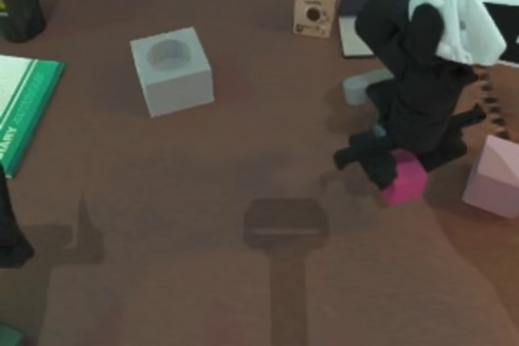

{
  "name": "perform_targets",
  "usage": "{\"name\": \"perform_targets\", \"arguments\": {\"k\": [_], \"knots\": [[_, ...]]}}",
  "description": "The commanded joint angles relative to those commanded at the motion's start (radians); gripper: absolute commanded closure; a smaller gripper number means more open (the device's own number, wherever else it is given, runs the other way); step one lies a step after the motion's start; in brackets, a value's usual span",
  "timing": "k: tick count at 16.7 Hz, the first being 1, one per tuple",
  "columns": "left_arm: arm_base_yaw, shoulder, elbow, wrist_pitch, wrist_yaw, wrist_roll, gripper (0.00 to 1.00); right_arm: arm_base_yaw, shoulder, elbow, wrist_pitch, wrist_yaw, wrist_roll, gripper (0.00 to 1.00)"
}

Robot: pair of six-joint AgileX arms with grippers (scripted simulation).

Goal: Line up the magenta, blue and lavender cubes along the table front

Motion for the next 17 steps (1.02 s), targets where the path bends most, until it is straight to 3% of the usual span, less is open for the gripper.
{"name": "perform_targets", "arguments": {"k": [8, 17], "knots": [[0.0, 0.0, 0.0, 0.0, 0.0, 0.0, 0.0, 0.013, -0.018, 0.014, -0.03, 0.001, 0.038, 1.0], [0.0, 0.0, 0.0, 0.0, 0.0, 0.0, 0.0, 0.158, -0.106, -0.042, -0.07, 0.013, 0.487, 1.0]]}}
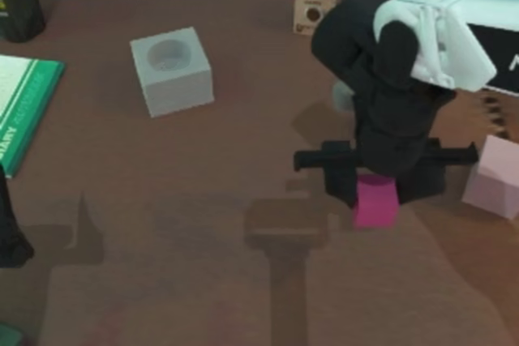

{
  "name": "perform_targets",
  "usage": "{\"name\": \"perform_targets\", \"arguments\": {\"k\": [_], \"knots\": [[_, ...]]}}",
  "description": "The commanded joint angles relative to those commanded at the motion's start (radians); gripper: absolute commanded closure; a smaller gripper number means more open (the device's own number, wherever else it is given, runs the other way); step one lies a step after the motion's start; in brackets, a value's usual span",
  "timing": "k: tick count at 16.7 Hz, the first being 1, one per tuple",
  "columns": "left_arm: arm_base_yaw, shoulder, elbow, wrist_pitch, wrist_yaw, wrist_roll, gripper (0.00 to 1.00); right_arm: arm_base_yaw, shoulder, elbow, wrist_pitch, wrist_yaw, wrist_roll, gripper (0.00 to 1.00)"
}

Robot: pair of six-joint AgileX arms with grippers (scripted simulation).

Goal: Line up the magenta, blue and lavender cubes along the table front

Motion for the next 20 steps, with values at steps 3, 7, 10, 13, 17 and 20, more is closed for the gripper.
{"name": "perform_targets", "arguments": {"k": [3, 7, 10, 13, 17, 20], "knots": [[0.0, 0.0, 0.0, 0.0, 0.0, 0.0, 0.0, 0.018, -0.018, -0.009, -0.001, 0.002, 0.044, 1.0], [0.0, 0.0, 0.0, 0.0, 0.0, 0.0, 0.0, 0.013, -0.012, -0.008, 0.004, 0.0, 0.044, 1.0], [0.0, 0.0, 0.0, 0.0, 0.0, 0.0, 0.0, 0.016, 0.01, -0.059, 0.076, 0.001, 0.044, 1.0], [0.0, 0.0, 0.0, 0.0, 0.0, 0.0, 0.0, 0.02, 0.049, -0.137, 0.206, 0.002, 0.048, 1.0], [0.0, 0.0, 0.0, 0.0, 0.0, 0.0, 0.0, 0.023, 0.071, -0.179, 0.258, 0.002, 0.051, 1.0], [0.0, 0.0, 0.0, 0.0, 0.0, 0.0, 0.0, 0.023, 0.071, -0.179, 0.258, 0.002, 0.051, 0.92]]}}
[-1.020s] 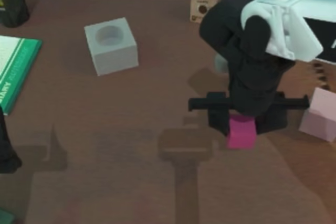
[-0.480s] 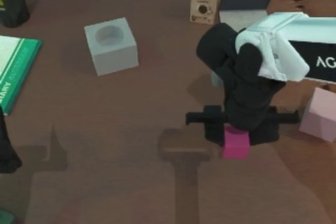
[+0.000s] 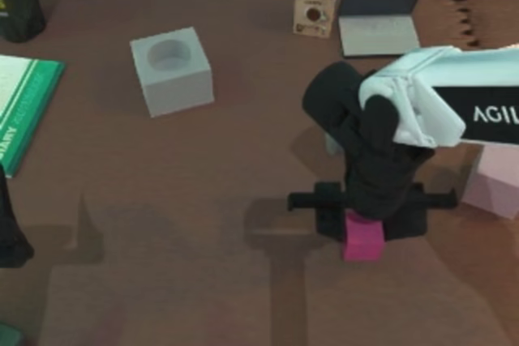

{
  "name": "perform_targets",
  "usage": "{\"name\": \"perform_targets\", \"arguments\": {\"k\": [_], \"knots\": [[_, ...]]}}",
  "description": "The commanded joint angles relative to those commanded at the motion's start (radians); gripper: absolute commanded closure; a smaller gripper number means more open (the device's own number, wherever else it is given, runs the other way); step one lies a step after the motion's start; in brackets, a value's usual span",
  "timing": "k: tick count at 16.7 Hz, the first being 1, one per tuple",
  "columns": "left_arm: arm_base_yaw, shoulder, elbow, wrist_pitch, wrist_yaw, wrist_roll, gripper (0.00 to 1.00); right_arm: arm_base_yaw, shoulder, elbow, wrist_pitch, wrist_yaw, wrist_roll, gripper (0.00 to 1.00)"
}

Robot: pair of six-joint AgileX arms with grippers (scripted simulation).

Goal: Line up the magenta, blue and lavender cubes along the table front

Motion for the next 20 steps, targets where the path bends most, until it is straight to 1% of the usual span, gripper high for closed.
{"name": "perform_targets", "arguments": {"k": [12, 13, 20], "knots": [[0.0, 0.0, 0.0, 0.0, 0.0, 0.0, 0.0, 0.0, 0.0, 0.0, 0.0, 0.0, 0.0, 0.02], [0.0, 0.0, 0.0, 0.0, 0.0, 0.0, 0.0, 0.0, 0.0, 0.0, 0.0, 0.0, 0.0, 0.0], [0.0, 0.0, 0.0, 0.0, 0.0, 0.0, 0.0, 0.0, 0.0, 0.0, 0.0, 0.0, 0.0, 0.0]]}}
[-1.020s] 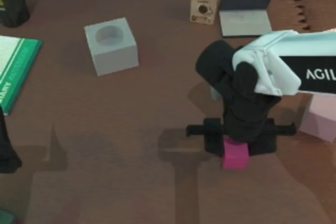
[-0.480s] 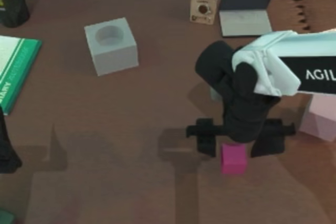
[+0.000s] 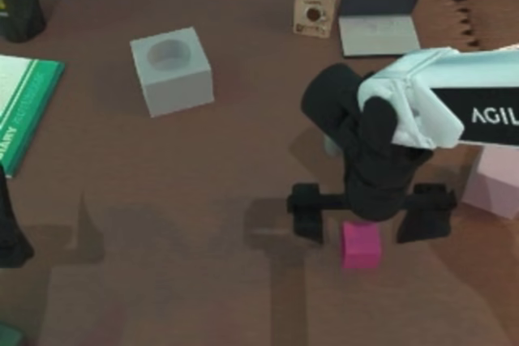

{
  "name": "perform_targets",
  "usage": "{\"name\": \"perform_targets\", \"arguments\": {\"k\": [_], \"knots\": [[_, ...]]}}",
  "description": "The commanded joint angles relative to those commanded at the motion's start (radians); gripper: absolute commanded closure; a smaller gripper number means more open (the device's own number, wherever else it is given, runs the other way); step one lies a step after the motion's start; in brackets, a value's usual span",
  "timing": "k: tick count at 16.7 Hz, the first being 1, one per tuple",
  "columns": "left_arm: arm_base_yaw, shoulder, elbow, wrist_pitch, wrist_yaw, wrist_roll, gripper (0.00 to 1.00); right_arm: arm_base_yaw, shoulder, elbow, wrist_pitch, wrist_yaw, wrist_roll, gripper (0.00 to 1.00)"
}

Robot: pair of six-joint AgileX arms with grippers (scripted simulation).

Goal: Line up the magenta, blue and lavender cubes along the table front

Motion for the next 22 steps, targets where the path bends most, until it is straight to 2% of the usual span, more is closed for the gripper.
{"name": "perform_targets", "arguments": {"k": [4, 10, 16, 19, 22], "knots": [[0.0, 0.0, 0.0, 0.0, 0.0, 0.0, 0.0, 0.003, -0.014, 0.032, -0.042, 0.0, 0.0, 0.0], [0.0, 0.0, 0.0, 0.0, 0.0, 0.0, 0.0, 0.01, -0.092, 0.155, -0.249, 0.0, 0.001, 0.0], [0.0, 0.0, 0.0, 0.0, 0.0, 0.0, 0.0, 0.001, -0.083, 0.171, -0.26, -0.001, -0.011, 0.0], [0.0, 0.0, 0.0, 0.0, 0.0, 0.0, 0.0, -0.031, -0.013, 0.268, -0.3, -0.002, -0.105, 0.0], [0.0, 0.0, 0.0, 0.0, 0.0, 0.0, 0.0, -0.091, 0.103, 0.439, -0.368, -0.004, -0.291, 0.0]]}}
